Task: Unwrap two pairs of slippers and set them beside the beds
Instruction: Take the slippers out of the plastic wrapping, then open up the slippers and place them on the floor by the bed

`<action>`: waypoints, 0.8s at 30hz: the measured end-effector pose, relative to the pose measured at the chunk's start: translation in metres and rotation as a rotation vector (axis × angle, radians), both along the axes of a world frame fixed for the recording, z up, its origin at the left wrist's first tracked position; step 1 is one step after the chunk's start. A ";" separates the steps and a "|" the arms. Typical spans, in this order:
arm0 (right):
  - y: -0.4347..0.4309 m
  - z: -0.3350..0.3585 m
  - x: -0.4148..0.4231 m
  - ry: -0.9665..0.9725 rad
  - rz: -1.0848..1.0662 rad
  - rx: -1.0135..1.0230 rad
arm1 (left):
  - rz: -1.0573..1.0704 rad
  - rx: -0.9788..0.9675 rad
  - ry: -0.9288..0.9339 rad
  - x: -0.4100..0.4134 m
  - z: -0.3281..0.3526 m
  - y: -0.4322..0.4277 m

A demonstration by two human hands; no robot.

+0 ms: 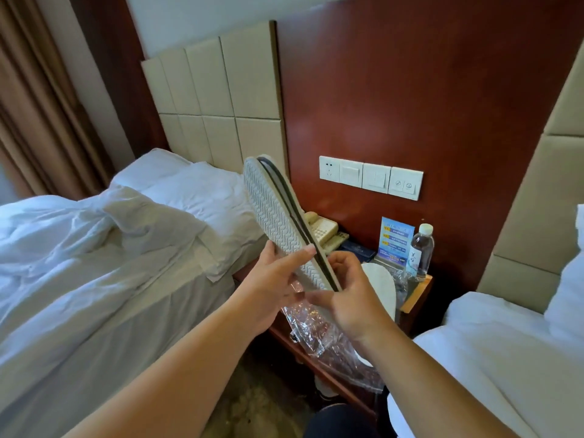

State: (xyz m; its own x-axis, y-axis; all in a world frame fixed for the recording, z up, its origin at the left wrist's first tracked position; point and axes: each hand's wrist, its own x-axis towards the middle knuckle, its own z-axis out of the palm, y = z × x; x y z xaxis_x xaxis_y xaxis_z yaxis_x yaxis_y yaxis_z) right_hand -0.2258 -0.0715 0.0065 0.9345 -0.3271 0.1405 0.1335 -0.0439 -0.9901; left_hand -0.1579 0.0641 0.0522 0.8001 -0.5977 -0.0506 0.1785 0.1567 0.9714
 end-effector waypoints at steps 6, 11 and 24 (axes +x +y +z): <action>0.037 0.039 -0.017 -0.055 0.136 0.033 | 0.042 -0.007 -0.120 -0.023 0.027 0.037; 0.061 0.064 -0.029 -0.053 0.149 -0.004 | 0.116 -0.041 -0.131 -0.032 0.036 0.062; 0.079 0.089 -0.026 -0.049 0.088 0.010 | 0.479 0.036 -0.365 -0.041 0.043 0.110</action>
State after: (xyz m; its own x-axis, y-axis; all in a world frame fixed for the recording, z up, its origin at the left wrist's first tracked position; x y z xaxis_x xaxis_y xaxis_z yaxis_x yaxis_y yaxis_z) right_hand -0.2516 0.0073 0.0950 0.9518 -0.2455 0.1840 0.1847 -0.0203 -0.9826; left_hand -0.1989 0.1746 0.0948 0.9492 -0.1698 0.2649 -0.2501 0.1034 0.9627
